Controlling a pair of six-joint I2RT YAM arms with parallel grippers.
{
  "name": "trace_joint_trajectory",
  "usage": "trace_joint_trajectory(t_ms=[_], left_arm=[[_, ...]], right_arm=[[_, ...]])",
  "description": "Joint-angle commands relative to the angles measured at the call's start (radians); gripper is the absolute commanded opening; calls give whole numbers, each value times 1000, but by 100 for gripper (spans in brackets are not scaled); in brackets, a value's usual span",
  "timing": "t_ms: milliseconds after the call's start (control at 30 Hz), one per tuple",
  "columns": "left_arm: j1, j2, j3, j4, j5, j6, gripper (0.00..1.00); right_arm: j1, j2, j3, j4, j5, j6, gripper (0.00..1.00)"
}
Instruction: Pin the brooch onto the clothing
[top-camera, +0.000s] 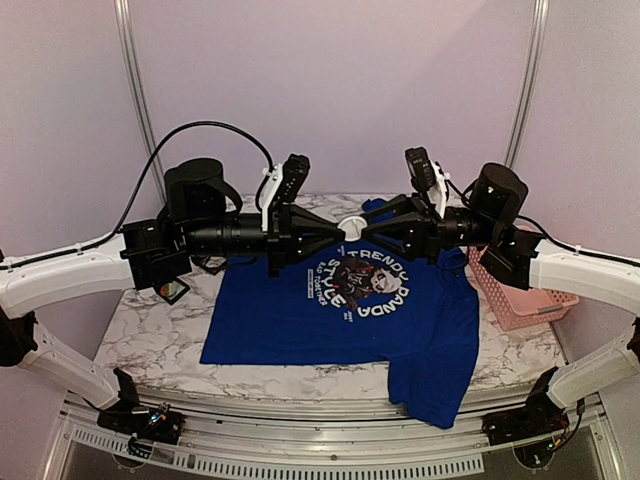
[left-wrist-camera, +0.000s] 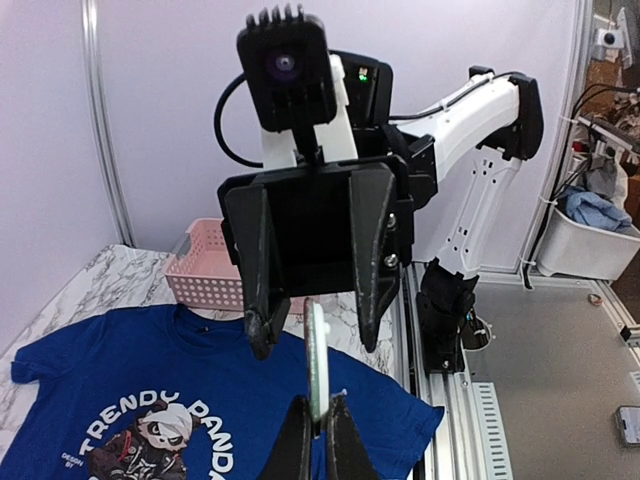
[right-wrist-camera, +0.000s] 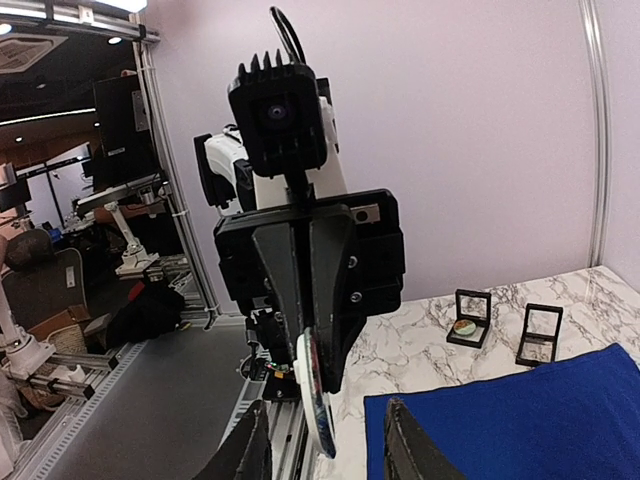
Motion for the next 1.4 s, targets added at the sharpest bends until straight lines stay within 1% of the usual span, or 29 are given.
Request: trace_joint_trajectory(t_ms=[0, 67, 167, 233, 300, 367, 500, 667, 867, 933, 1067, 1100, 1367], left_arm=[[-17, -8, 0, 6, -32, 30, 0], [-17, -10, -3, 9, -29, 34, 0], [-22, -10, -5, 10, -24, 35, 0], [-25, -12, -5, 8, -23, 46, 0], [-24, -14, -7, 6, -23, 60, 0], [-24, -18, -9, 6, -24, 62, 0], [-24, -24, -16, 9, -23, 66, 0], [-24, -28, -23, 9, -19, 76, 0], [-25, -30, -27, 9, -13, 82, 0], [-24, -31, -26, 9, -10, 84, 0], [-24, -33, -25, 9, -6, 91, 0], [-24, -33, -26, 7, -6, 96, 0], [-25, -36, -33, 8, -2, 109, 0]], right_arm=[[19, 8, 35, -98, 41, -44, 38], [34, 15, 44, -108, 61, -57, 37], [41, 28, 51, -103, 76, -61, 31], [42, 34, 53, -92, 79, -55, 29], [42, 37, 53, -83, 80, -50, 24], [42, 37, 50, -75, 79, -48, 22], [42, 32, 47, -86, 65, -56, 24], [41, 17, 42, -96, 38, -68, 31], [41, 7, 45, -86, 21, -66, 35], [42, 6, 46, -83, 20, -61, 34], [40, 9, 47, -82, 25, -60, 25], [38, 10, 46, -82, 24, -58, 24], [25, -3, 34, -59, 6, -36, 31]])
